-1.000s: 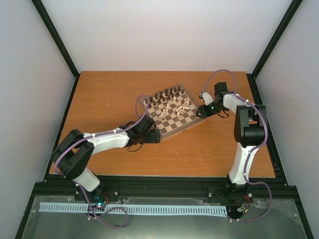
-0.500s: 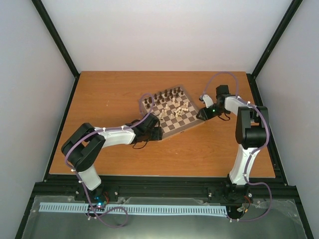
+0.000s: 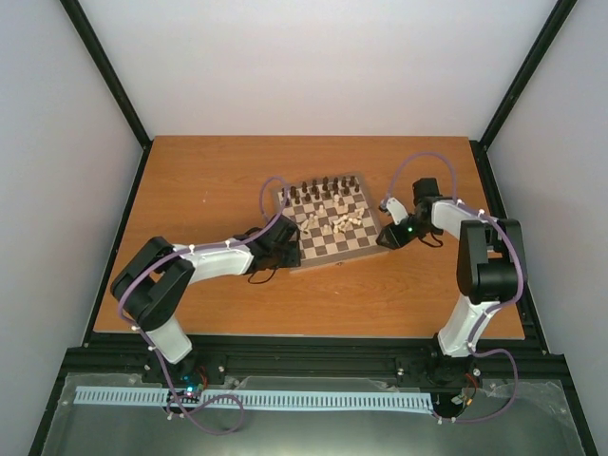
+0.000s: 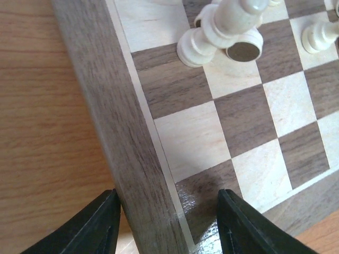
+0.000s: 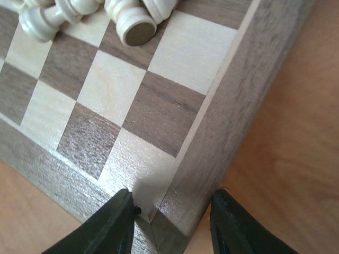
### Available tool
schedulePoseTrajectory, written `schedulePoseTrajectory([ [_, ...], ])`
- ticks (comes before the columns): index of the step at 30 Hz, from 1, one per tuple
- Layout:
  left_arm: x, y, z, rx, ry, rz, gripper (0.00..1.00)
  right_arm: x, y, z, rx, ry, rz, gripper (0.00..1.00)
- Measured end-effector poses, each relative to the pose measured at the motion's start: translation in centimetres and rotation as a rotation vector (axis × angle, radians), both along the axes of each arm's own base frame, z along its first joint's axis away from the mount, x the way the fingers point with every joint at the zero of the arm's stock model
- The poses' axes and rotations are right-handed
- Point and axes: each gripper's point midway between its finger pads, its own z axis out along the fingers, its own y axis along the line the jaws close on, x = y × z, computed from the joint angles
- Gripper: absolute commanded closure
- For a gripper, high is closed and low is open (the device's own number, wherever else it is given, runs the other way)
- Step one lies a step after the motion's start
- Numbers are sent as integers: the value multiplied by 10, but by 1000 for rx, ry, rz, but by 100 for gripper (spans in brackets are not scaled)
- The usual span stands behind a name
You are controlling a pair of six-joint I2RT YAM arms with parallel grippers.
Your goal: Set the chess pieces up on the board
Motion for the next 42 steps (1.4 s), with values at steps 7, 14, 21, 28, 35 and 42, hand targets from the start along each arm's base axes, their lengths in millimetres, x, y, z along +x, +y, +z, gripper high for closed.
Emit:
schedulePoseTrajectory([
  [7,-13,12,1,33,19,-11,51,-46,4,1,-55,45,69,60],
  [14,-39,22,4,68,34,-53,51,-94,10,1,-96,100,166,60],
  [21,-61,33,3,83,46,-75,51,-129,19,-1,-128,119,264,60],
  [28,-70,35,4,93,45,-82,49,-140,19,-2,-132,120,281,59],
  [35,-72,54,31,141,26,-12,19,-138,17,4,-132,133,242,54],
  [42,-58,66,148,125,-165,2,1,-92,7,81,-90,-96,95,50],
])
